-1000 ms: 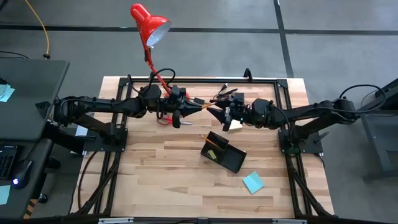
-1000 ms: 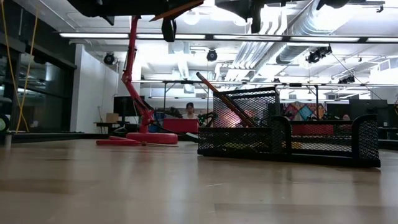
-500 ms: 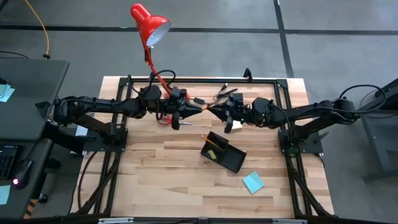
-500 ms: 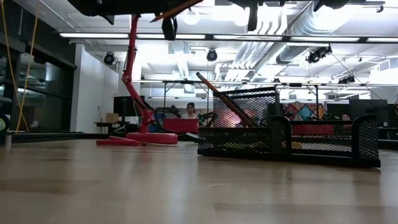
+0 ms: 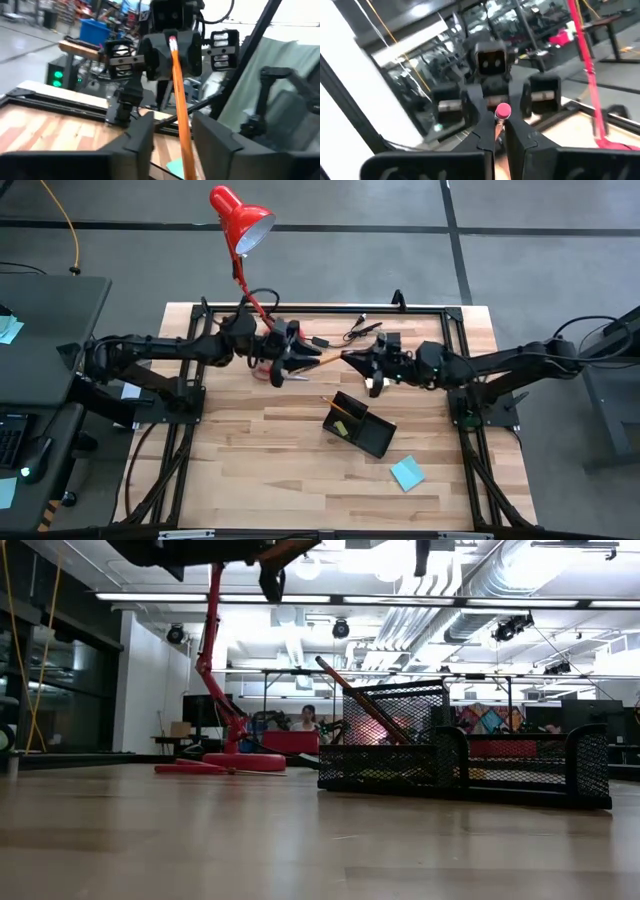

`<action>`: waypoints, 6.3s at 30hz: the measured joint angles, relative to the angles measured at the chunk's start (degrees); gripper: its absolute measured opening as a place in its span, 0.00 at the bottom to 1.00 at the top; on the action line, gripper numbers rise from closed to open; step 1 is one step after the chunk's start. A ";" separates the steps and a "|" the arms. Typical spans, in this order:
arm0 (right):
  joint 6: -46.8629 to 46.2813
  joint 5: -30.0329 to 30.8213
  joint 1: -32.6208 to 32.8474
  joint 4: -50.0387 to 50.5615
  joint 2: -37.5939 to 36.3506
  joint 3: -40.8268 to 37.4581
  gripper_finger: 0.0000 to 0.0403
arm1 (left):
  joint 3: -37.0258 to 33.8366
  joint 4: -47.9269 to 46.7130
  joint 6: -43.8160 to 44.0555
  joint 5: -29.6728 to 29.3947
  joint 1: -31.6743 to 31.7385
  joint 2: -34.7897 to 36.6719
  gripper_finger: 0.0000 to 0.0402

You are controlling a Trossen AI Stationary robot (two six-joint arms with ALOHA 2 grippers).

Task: Pick and place office supplies into organizer
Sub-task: Put the orange pencil into the black desk organizer, then put the red scissors into the black desk organizer

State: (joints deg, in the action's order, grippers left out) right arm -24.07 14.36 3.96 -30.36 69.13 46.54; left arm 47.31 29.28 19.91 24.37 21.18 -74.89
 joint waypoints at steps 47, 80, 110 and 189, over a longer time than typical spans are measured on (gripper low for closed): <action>-14.65 7.59 11.03 73.85 13.14 25.03 0.00 | -1.24 -15.89 -8.10 6.70 12.94 8.50 0.36; -9.97 14.68 10.65 69.22 8.39 24.95 0.23 | -1.20 -50.94 -37.99 -5.93 12.95 8.34 0.36; -12.04 11.61 10.81 74.26 8.35 24.96 0.21 | -1.22 -69.66 -62.07 -19.94 12.94 -8.80 0.36; -14.64 9.59 11.15 71.27 8.37 24.96 0.25 | 14.58 -81.92 -72.85 -18.87 12.93 -20.90 0.04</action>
State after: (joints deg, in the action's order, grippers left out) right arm -38.71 23.94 15.11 40.91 77.49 71.50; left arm 61.89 -52.64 -52.95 5.49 34.11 -95.79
